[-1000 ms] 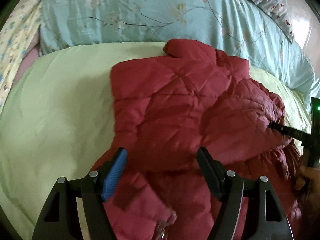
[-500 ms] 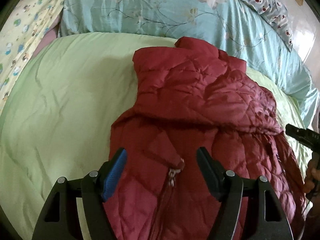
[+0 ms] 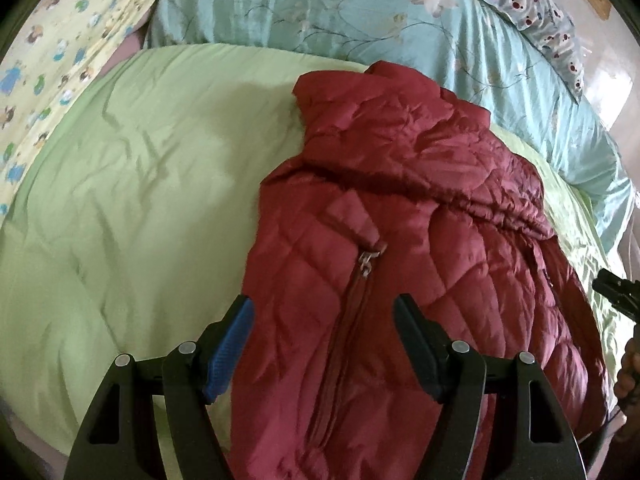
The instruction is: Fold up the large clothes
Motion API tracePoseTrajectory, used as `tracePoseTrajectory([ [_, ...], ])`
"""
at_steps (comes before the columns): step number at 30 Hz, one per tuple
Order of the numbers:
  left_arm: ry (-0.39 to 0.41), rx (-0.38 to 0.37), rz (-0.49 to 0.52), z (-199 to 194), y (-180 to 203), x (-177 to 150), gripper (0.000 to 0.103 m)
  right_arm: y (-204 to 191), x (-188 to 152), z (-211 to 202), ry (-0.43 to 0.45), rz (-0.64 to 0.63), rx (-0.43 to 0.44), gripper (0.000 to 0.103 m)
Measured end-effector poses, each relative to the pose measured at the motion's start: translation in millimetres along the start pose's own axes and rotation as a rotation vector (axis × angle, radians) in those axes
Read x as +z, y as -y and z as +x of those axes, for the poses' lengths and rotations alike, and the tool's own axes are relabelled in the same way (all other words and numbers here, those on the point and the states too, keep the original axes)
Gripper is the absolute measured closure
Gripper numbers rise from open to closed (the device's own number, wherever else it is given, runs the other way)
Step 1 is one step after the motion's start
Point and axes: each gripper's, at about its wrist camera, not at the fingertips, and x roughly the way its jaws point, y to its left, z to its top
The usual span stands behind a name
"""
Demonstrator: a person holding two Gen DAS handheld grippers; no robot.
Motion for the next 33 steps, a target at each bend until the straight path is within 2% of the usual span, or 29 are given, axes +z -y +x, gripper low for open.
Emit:
tracePoseTrajectory([
  [11, -0.028, 0.005, 0.002, -22.2, -15.3, -24.4, 0.031, 25.5, -34.7, -27.9, -0.006, 0.038, -0.052, 0.044],
  [18, -0.041, 0.001, 0.015, -24.4, -17.2, -27.9, 0.031, 33.8, -50.9, -33.3, -0.014, 0.053, -0.075, 0.044],
  [33, -0.081, -0.011, 0.027, -20.5, -26.8, -37.1, 0.031, 40.8, -67.5, -37.7, -0.030, 0.069, -0.087, 0.043],
])
